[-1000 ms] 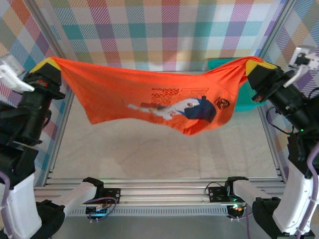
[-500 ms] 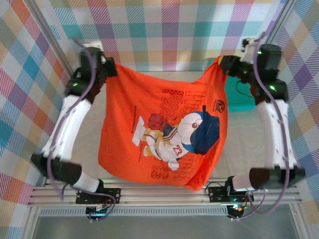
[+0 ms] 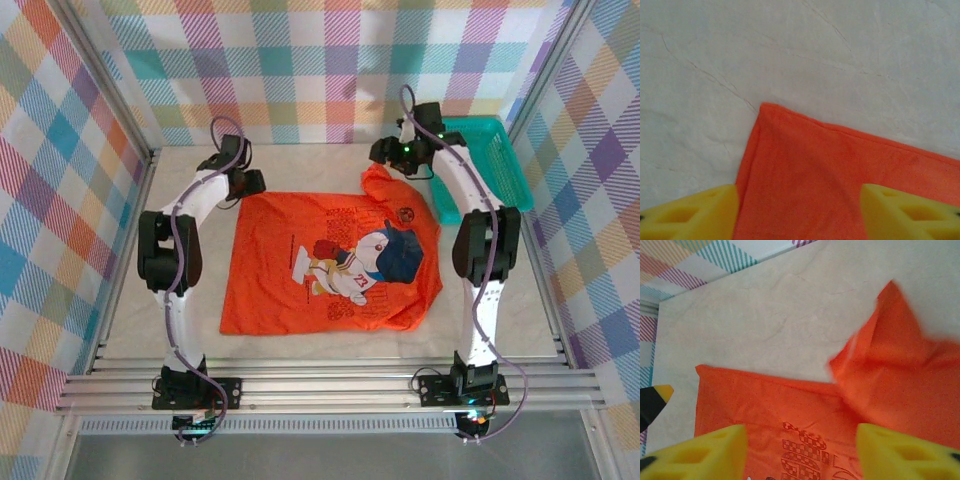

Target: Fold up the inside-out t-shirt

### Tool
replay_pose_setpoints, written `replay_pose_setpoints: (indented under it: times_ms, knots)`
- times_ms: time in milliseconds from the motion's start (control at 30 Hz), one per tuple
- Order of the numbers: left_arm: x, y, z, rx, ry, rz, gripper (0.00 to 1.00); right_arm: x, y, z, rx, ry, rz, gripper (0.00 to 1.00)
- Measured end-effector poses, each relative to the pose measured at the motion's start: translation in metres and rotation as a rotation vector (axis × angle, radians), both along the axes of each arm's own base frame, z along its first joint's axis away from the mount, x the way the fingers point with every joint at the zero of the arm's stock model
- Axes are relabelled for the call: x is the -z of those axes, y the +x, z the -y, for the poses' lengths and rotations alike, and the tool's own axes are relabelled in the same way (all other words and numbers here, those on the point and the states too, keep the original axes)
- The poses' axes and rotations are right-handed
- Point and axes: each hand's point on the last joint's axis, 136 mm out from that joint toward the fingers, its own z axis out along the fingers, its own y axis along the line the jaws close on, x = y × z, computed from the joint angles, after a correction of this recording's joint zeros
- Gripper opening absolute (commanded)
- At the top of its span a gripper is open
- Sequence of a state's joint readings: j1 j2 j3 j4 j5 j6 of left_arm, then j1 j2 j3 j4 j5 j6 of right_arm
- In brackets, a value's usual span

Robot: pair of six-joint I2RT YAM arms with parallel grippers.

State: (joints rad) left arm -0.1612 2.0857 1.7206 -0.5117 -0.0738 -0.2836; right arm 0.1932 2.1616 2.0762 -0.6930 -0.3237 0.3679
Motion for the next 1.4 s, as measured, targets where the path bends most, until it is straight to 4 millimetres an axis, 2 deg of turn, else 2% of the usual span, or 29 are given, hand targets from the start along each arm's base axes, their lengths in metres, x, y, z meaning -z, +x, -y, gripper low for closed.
replay_pose_setpoints:
  times_ms: [100,167,233,267,367,433,500,533,600,667,733,867,967,1067,1133,1233,1333,1400]
  knots:
    - [-0.021,-0.006,0.006,0.007,-0.017,0.025,0.68,-0.019,-0.013,-0.012,-0.028,-0.03,0.017,0.66]
    - [-0.043,-0.021,0.012,0.018,-0.034,0.055,0.68,-0.033,-0.031,-0.017,-0.037,-0.049,0.029,0.65]
    - [-0.065,-0.05,0.028,0.046,-0.068,0.093,0.67,-0.04,-0.063,-0.018,-0.046,-0.065,0.029,0.65]
    - [-0.075,-0.071,0.042,0.075,-0.093,0.109,0.66,-0.039,-0.084,-0.016,-0.052,-0.075,0.021,0.65]
    - [-0.084,-0.131,0.103,0.201,-0.199,0.143,0.66,-0.02,-0.144,-0.009,-0.063,-0.099,-0.025,0.64]
    - [-0.067,-0.168,0.142,0.289,-0.261,0.109,0.66,0.004,-0.179,-0.003,-0.072,-0.11,-0.074,0.64]
    - [-0.034,-0.197,0.168,0.337,-0.3,0.04,0.66,0.038,-0.212,0.009,-0.063,-0.135,-0.153,0.64]
    - [-0.013,-0.207,0.17,0.331,-0.308,-0.006,0.65,0.056,-0.226,0.015,-0.058,-0.152,-0.196,0.64]
    - [0.021,-0.217,0.161,0.282,-0.303,-0.079,0.65,0.085,-0.25,0.025,-0.052,-0.18,-0.273,0.64]
    - [0.046,-0.216,0.148,0.218,-0.303,-0.131,0.64,0.108,-0.266,0.031,-0.047,-0.196,-0.331,0.64]
    - [0.063,-0.209,0.134,0.15,-0.32,-0.157,0.63,0.126,-0.279,0.035,-0.037,-0.203,-0.377,0.64]
    - [0.075,-0.188,0.102,0.033,-0.343,-0.149,0.61,0.146,-0.286,0.038,-0.014,-0.2,-0.408,0.65]
    - [0.078,-0.168,0.074,-0.049,-0.363,-0.124,0.61,0.16,-0.276,0.035,-0.003,-0.204,-0.42,0.65]
    - [0.077,-0.145,0.05,-0.108,-0.364,-0.1,0.61,0.174,-0.255,0.028,0.003,-0.21,-0.45,0.65]
    - [0.076,-0.129,0.032,-0.142,-0.349,-0.079,0.6,0.167,-0.221,0.017,0.006,-0.201,-0.405,0.65]
    - [0.076,-0.115,0.008,-0.189,-0.334,-0.063,0.6,0.164,-0.177,0.004,0.005,-0.2,-0.35,0.65]
    - [0.076,-0.114,-0.01,-0.22,-0.311,-0.057,0.61,0.16,-0.158,0.0,-0.001,-0.207,-0.318,0.66]
    - [0.074,-0.118,-0.015,-0.227,-0.288,-0.064,0.62,0.155,-0.16,0.001,0.0,-0.212,-0.315,0.67]
